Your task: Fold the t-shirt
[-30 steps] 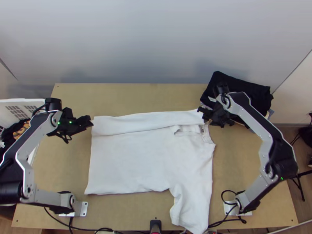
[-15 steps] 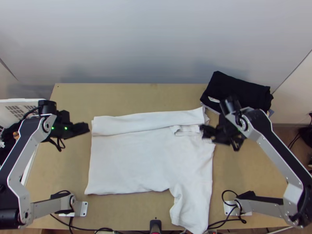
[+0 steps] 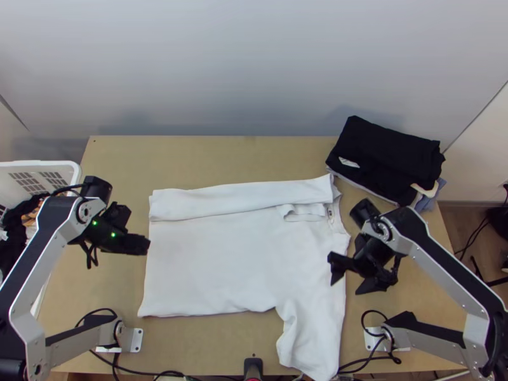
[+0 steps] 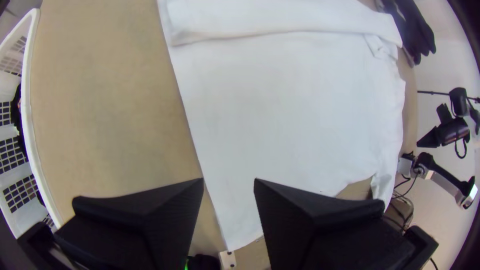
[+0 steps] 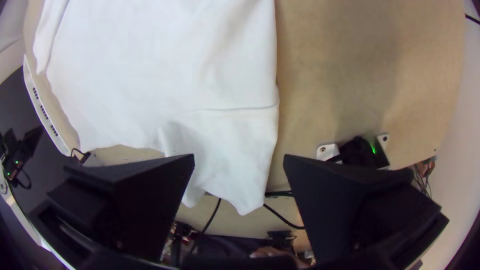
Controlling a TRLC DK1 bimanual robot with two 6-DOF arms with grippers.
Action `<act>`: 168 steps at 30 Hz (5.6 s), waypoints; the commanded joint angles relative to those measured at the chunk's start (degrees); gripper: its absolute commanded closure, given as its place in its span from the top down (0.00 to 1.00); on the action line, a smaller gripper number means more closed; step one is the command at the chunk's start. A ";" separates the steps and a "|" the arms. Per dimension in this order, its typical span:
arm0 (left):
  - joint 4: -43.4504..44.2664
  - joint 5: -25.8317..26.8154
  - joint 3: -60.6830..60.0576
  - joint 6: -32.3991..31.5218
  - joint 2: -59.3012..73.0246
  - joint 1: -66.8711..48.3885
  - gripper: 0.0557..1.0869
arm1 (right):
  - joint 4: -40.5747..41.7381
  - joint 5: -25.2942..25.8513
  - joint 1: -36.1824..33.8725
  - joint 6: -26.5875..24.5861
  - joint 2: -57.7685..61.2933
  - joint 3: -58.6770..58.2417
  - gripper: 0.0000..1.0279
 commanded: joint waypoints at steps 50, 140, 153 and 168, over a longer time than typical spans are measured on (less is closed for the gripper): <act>-11.26 -9.94 -2.48 12.80 -5.47 -7.21 0.52 | 18.85 -7.20 4.57 -22.90 -6.85 -23.50 0.03; -12.31 -10.03 -13.73 22.38 8.59 -13.45 0.04 | 14.90 -7.20 1.32 -25.54 -18.36 -15.50 0.03; -10.91 -8.27 -7.93 22.29 6.83 -9.06 0.04 | 11.47 -7.29 -2.72 -29.23 -17.92 -6.89 0.03; -11.17 -8.27 -6.34 26.86 2.61 -1.15 0.04 | 10.94 -7.29 -15.03 -33.36 -16.78 -4.17 0.03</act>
